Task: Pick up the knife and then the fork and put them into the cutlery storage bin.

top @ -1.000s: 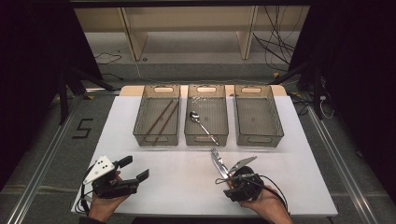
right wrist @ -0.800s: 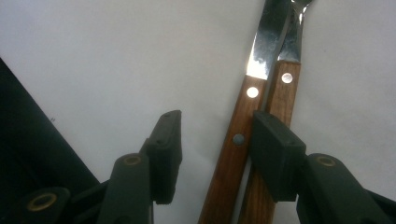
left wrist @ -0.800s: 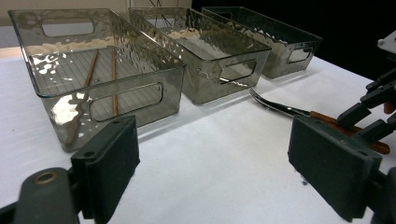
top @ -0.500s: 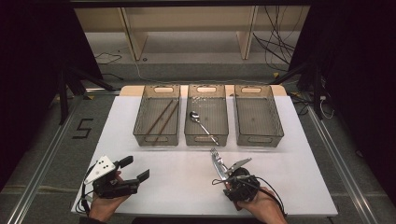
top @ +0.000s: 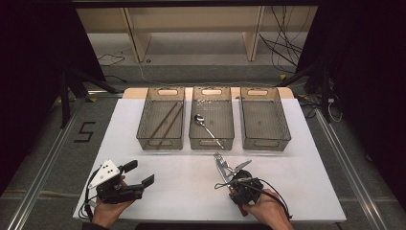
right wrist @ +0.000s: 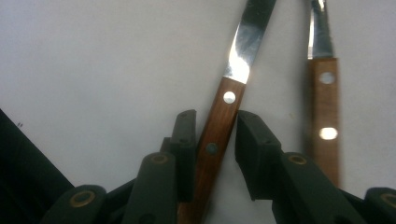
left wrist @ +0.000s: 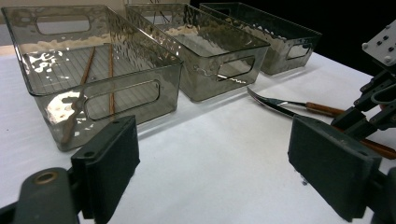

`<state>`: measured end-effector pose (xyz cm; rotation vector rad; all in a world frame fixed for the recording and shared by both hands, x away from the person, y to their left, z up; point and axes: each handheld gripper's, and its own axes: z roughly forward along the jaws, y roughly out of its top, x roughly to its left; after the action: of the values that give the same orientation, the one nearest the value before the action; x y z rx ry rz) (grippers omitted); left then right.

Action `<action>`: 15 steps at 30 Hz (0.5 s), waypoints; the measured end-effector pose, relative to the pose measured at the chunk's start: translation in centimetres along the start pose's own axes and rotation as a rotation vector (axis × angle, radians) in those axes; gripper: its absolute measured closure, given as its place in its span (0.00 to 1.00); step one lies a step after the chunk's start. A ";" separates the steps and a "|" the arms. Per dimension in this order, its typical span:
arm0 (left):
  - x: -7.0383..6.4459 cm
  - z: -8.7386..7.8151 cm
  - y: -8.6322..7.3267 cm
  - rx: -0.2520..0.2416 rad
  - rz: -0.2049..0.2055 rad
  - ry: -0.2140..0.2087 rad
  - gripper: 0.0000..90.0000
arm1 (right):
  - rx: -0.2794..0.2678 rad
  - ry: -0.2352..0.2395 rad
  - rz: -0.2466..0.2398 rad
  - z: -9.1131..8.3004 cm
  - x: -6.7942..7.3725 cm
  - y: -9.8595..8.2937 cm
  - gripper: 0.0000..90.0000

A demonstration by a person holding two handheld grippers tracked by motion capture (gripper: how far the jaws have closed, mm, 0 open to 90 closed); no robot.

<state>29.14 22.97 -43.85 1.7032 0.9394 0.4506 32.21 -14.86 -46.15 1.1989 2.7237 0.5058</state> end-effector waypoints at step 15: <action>0.1 -0.1 0.0 0.000 0.003 0.001 0.18 | 0.021 0.027 0.011 -0.3 -0.3 0.4 0.84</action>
<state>29.11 23.07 -43.83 1.7046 0.9374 0.4534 32.63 -14.94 -45.79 1.2214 2.7531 0.4989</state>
